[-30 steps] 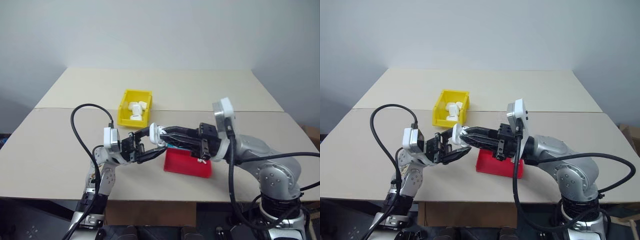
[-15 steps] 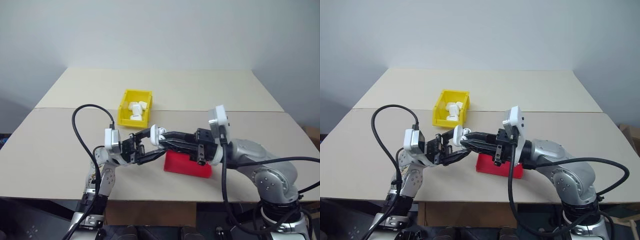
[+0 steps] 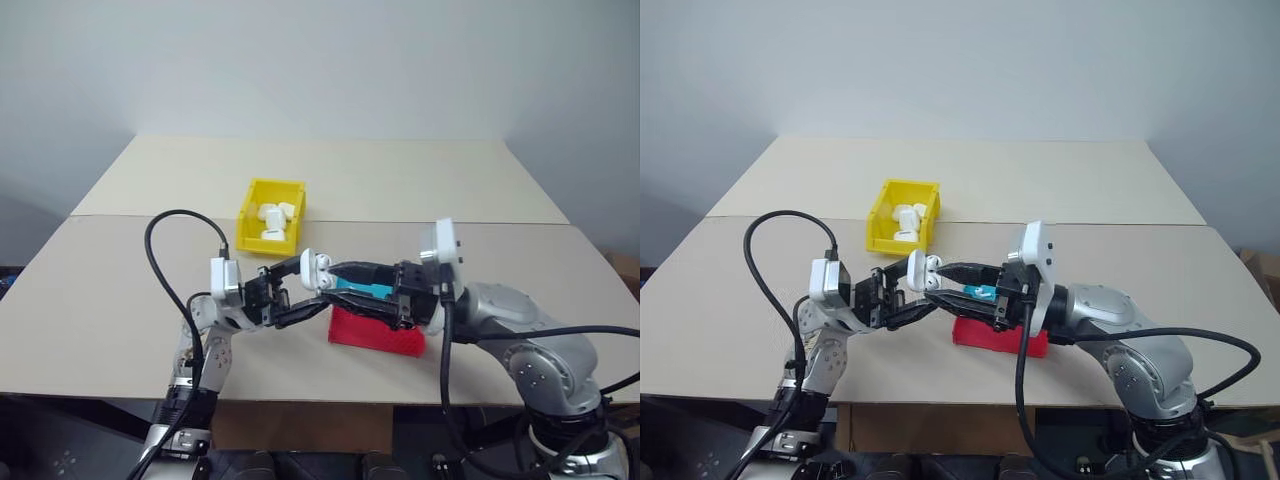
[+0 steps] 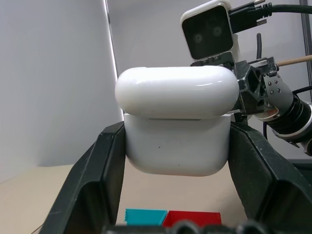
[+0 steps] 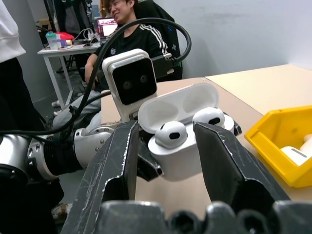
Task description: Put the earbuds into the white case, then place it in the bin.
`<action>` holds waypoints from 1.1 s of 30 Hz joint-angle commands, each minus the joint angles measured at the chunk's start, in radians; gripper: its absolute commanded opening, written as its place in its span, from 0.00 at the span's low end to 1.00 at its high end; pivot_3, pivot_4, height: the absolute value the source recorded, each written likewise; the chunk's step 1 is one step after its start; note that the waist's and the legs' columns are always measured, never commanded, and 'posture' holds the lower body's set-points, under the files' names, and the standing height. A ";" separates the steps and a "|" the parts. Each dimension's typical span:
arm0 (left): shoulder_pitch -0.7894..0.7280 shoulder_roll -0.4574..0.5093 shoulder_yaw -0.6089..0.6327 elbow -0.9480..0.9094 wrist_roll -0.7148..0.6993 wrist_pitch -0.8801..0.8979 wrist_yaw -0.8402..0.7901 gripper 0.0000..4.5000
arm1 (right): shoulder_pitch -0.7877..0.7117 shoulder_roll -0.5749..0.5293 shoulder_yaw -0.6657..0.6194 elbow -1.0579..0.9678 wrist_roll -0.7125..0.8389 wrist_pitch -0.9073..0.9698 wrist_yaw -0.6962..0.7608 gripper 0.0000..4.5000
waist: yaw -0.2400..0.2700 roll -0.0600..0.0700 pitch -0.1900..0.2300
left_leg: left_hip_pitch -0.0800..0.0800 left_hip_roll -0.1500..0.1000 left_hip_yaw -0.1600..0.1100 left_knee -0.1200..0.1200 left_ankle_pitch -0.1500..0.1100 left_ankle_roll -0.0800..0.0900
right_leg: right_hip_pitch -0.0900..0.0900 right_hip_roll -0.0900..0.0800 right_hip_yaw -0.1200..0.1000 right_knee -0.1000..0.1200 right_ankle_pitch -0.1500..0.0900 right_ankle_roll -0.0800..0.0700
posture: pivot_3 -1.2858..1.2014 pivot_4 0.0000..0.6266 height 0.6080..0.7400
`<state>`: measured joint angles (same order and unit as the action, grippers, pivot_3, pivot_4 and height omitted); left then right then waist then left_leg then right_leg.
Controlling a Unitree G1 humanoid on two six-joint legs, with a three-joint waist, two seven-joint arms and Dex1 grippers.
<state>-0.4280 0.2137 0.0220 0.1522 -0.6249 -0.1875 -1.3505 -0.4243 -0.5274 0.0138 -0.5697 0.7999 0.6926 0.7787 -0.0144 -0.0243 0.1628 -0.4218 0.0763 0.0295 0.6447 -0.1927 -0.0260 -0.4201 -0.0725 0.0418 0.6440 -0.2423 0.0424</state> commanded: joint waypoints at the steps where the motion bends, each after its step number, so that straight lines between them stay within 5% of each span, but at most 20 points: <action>1: -0.033 -0.001 0.007 0.017 0.014 -0.036 -0.008 0.62 | -0.041 -0.032 -0.066 -0.014 0.015 -0.032 0.008 0.49 | 0.000 0.000 0.000 | 0.000 0.000 0.000 0.000 0.000 0.000 | 0.000 0.000 0.000 0.000 0.000 0.000 | 0.52 0.24 1.00; 6: -0.092 -0.010 -0.008 0.092 0.047 -0.059 -0.017 0.62 | -0.235 -0.099 -0.078 0.043 0.062 0.062 -0.005 0.46 | -0.003 0.000 0.000 | 0.000 0.000 0.000 0.000 0.000 0.000 | 0.000 0.001 0.000 0.000 0.000 0.000 | 0.52 0.24 1.00; 13: -0.195 -0.069 -0.019 0.209 0.088 -0.114 -0.020 0.62 | -0.520 -0.132 0.036 0.140 0.040 0.259 -0.062 0.01 | 0.001 0.000 0.000 | -0.002 0.000 0.000 0.000 0.000 0.001 | -0.001 0.000 0.000 -0.002 0.000 0.000 | 0.52 0.24 1.00; 33: -0.170 -0.116 -0.011 0.149 0.066 -0.123 -0.009 0.62 | -0.498 -0.204 0.188 0.073 -0.125 0.253 0.032 0.01 | 0.001 0.000 0.000 | -0.002 0.000 0.000 0.000 0.000 0.001 | -0.002 0.000 0.000 -0.001 0.000 0.000 | 0.52 0.24 1.00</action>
<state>-0.5851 0.1003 -0.0029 0.3733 -0.5141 -0.3067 -1.3650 -0.9335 -0.7092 0.2170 -0.4913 0.6924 0.9514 0.7997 -0.0138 -0.0244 0.1629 -0.4239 0.0764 0.0294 0.6447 -0.1930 -0.0250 -0.4218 -0.0723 0.0416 0.6432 -0.2420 0.0424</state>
